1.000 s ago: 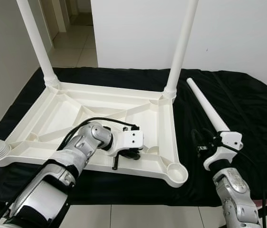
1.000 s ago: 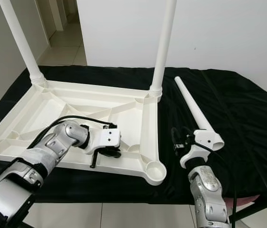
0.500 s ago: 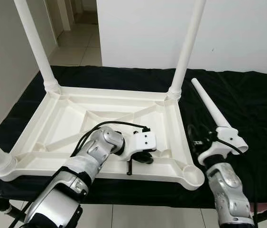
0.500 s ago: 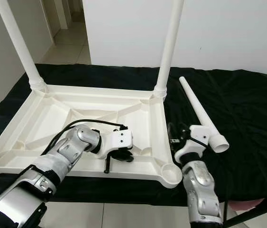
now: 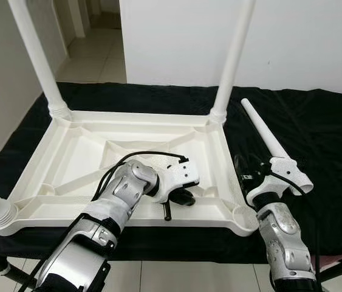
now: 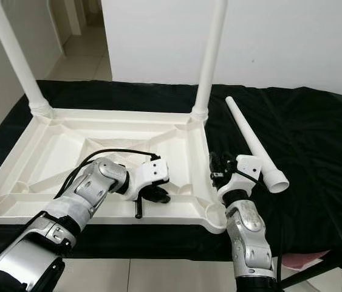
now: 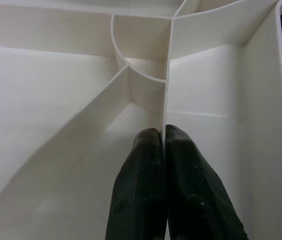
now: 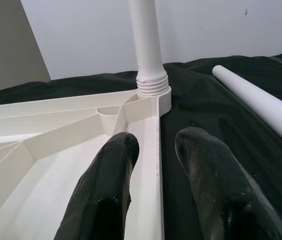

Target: Building children table

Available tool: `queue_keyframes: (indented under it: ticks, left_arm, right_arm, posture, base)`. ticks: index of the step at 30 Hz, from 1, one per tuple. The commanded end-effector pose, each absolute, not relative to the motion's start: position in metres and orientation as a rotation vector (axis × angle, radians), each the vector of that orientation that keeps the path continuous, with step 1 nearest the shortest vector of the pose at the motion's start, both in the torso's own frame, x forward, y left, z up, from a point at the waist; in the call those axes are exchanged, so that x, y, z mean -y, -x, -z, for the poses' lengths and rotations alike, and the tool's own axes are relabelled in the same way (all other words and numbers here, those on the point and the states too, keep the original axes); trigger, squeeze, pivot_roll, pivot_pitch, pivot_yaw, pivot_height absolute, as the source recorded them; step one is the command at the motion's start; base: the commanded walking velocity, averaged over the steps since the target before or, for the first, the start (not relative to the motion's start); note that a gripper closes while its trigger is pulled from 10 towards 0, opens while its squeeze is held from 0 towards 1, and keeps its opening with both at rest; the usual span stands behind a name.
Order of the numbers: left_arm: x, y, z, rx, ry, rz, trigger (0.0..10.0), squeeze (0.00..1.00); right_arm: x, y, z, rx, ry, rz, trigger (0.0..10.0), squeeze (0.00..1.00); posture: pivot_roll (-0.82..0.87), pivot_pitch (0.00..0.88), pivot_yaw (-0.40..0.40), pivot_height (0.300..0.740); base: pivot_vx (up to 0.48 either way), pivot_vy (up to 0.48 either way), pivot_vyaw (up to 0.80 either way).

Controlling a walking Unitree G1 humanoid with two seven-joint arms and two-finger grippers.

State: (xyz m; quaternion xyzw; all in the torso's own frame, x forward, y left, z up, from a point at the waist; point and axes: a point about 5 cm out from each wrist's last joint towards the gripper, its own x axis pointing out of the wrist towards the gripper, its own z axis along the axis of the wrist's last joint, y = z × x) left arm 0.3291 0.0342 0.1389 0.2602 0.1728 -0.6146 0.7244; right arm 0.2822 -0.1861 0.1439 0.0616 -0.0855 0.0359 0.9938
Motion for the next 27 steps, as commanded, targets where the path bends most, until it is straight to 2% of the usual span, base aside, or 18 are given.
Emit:
queue_keyframes:
  ticks: [1, 6, 7, 8, 9, 17, 21, 27]
  left_arm:
    - [-0.048, -0.357, -0.165, -0.150, -0.564, 0.793, 10.0, 1.00]
    - [-0.046, -0.353, -0.166, -0.147, -0.584, 0.822, 10.0, 1.00]
    - [-0.045, -0.352, -0.166, -0.148, -0.601, 0.819, 10.0, 0.85]
    - [-0.045, -0.352, -0.166, -0.148, -0.601, 0.819, 10.0, 0.85]
    - [-0.045, -0.350, -0.167, -0.144, -0.617, 0.819, 10.0, 0.00]
    - [-0.040, -0.341, -0.179, -0.090, -0.575, 0.844, 10.0, 0.00]
    - [-0.038, -0.331, -0.195, 0.007, -0.379, 0.843, 10.0, 0.00]
    - [-0.041, -0.323, -0.196, 0.033, -0.335, 0.816, 10.0, 0.00]
  right_arm:
    - [0.187, -0.283, -0.142, 0.167, -0.122, -0.067, 10.0, 0.00]
    - [0.187, -0.284, -0.142, 0.167, -0.118, -0.066, 10.0, 0.00]
    - [0.187, -0.285, -0.143, 0.167, -0.117, -0.065, 10.0, 0.00]
    - [0.187, -0.285, -0.143, 0.167, -0.117, -0.065, 10.0, 0.00]
    - [0.188, -0.285, -0.143, 0.169, -0.115, -0.063, 10.0, 0.00]
    - [0.198, -0.291, -0.145, 0.176, -0.108, 0.022, 10.0, 0.00]
    - [0.221, -0.299, -0.145, 0.154, -0.049, 0.196, 10.0, 0.00]
    - [0.237, -0.305, -0.146, 0.136, -0.008, 0.313, 10.0, 0.00]
  posture:
    - [-0.06, 0.000, -0.010, 0.740]
    - [-0.05, 0.000, -0.015, 0.740]
    - [-0.05, 0.000, -0.015, 0.740]
    - [-0.05, 0.000, -0.015, 0.740]
    - [-0.05, 0.000, -0.015, 0.740]
    - [-0.05, 0.000, -0.022, 0.740]
    - [-0.05, 0.000, -0.027, 0.740]
    - [-0.04, 0.000, -0.043, 0.740]
  base:
    - [0.000, 0.000, 0.00]
    - [0.000, 0.000, 0.00]
    - [0.000, 0.000, 0.00]
    - [0.000, 0.000, 0.00]
    - [0.000, 0.000, 0.00]
    - [0.000, 0.000, 0.00]
    - [0.000, 0.000, 0.00]
    - [0.000, 0.000, 0.00]
